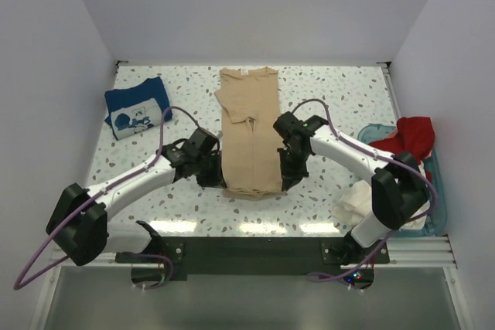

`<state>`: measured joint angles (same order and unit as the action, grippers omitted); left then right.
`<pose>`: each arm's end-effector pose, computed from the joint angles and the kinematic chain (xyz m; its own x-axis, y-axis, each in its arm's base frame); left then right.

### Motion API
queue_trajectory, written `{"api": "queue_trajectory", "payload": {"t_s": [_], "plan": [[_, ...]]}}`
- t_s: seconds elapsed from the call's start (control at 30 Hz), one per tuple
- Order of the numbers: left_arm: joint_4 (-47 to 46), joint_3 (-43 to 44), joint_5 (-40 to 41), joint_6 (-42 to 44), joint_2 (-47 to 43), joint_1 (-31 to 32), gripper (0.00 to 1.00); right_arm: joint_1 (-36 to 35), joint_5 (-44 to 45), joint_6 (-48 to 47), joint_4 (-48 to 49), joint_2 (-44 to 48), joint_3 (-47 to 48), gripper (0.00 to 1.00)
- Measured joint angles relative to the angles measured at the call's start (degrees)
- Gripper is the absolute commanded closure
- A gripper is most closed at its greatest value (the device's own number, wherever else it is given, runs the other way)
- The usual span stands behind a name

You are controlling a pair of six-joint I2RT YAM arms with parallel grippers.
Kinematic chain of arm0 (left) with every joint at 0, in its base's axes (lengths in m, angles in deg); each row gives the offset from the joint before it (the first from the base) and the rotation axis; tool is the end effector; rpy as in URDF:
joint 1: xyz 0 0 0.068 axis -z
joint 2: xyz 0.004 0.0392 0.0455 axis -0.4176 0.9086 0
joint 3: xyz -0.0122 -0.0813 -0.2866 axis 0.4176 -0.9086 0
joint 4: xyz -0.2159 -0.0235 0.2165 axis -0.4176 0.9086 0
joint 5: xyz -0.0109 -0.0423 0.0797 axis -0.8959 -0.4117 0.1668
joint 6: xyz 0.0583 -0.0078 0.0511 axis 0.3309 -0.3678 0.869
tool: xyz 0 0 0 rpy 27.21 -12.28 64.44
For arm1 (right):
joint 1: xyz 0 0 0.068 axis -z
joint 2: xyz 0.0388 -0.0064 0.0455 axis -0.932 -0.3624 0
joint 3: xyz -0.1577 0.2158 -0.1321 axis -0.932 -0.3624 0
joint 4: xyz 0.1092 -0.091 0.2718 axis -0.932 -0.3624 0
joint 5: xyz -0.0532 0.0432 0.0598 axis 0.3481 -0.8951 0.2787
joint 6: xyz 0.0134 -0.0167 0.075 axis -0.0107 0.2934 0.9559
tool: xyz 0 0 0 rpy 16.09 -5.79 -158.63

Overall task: Fold and stack the t-shirts
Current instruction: Fold the tshirt

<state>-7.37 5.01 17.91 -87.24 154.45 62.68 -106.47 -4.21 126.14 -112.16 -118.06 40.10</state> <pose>0.2218 -0.1882 0.1870 -0.9655 -0.0826 -0.2469 0.0341 0.9000 -0.4346 0.2553 0.2117 0.1997 -0.9998 -0.0084 0.0200 -0.0043 0.9803 0.1976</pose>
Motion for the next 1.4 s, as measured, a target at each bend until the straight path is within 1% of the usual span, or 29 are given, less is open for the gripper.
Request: {"api": "queue_trajectory", "payload": {"t_s": [0.3,0.67,0.93,1.13,1.17,1.2,1.23,1.27,1.3,1.37,1.4], "plan": [[-4.1,7.4,3.2,4.8,10.2,-7.0,1.00,5.0,1.3,-1.2,1.9,-12.0,12.4,1.00],[-9.2,22.8,4.3,10.0,26.4,-12.9,1.00,10.8,1.7,-4.8,1.9,-26.8,31.0,1.00],[-11.2,30.8,4.2,12.2,34.2,-16.8,1.00,13.8,1.7,-6.5,0.4,-35.5,43.8,1.00],[-12.3,33.2,3.2,13.0,36.9,-18.9,1.00,15.6,1.7,-7.1,-0.2,-38.0,48.5,1.00],[-12.5,33.7,3.1,13.0,37.3,-19.2,1.00,16.0,1.7,-7.2,-0.2,-38.3,49.0,0.93],[-12.5,34.4,3.0,13.0,38.0,-19.5,0.83,16.4,1.5,-7.4,-0.3,-38.8,49.8,0.82],[-12.6,35.1,3.0,13.4,38.7,-19.7,0.72,16.7,1.3,-7.5,-0.4,-39.3,50.5,0.62],[-12.7,35.8,3.0,13.5,39.3,-20.0,0.61,17.0,1.1,-7.6,-0.4,-40.0,51.5,0.54],[-12.8,36.2,3.1,13.6,39.7,-20.1,0.50,17.4,1.0,-8.3,-0.3,-40.9,52.5,0.49],[-13.0,36.6,3.3,13.3,39.8,-20.4,0.46,18.0,1.1,-9.2,-0.4,-42.2,54.1,0.40],[-13.4,36.6,3.3,13.2,39.8,-20.4,0.45,18.2,1.2,-9.5,-0.4,-42.6,54.5,0.39]]}}
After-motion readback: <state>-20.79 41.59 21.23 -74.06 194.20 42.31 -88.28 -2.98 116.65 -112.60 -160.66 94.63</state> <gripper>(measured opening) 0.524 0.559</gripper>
